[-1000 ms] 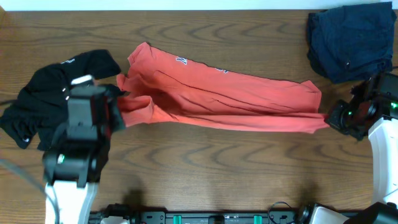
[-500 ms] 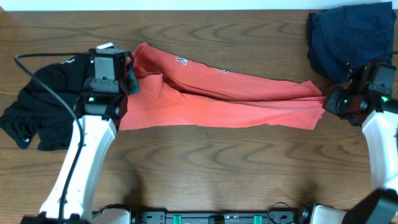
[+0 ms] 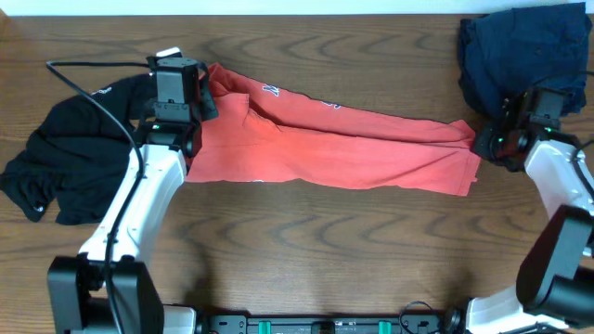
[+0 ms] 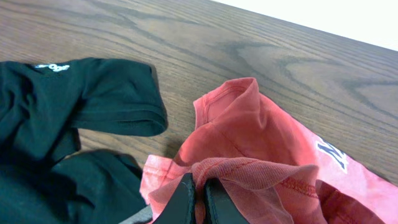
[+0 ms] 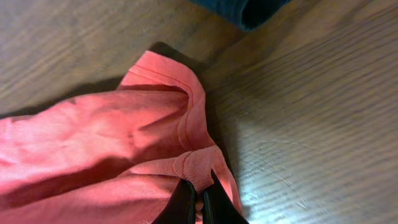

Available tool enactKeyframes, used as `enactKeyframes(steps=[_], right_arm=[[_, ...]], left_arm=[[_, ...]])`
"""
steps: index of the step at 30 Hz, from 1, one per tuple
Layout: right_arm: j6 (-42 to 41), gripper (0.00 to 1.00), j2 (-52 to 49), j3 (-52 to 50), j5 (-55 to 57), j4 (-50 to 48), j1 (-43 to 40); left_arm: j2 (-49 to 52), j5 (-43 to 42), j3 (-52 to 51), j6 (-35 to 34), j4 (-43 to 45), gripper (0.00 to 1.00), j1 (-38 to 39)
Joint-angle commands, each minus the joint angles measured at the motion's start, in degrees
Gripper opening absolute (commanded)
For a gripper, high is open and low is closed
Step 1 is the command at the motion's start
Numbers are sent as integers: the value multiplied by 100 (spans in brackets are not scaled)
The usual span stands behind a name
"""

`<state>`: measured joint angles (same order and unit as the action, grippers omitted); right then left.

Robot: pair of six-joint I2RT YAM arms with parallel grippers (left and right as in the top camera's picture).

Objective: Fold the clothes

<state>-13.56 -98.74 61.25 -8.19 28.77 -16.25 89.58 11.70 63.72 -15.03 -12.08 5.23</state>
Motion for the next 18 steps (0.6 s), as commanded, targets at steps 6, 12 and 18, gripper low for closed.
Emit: enactKeyframes(steps=[6, 12, 18], right_arm=[[35, 7, -262, 55, -44, -131, 92], [35, 24, -227, 57, -267, -173, 90], [35, 36, 247, 57, -579, -85, 85]], left_arm=[[234, -321, 111, 35, 63, 6, -35], [258, -319, 111, 35, 37, 70, -35], [236, -319, 114, 35, -52, 98, -74]])
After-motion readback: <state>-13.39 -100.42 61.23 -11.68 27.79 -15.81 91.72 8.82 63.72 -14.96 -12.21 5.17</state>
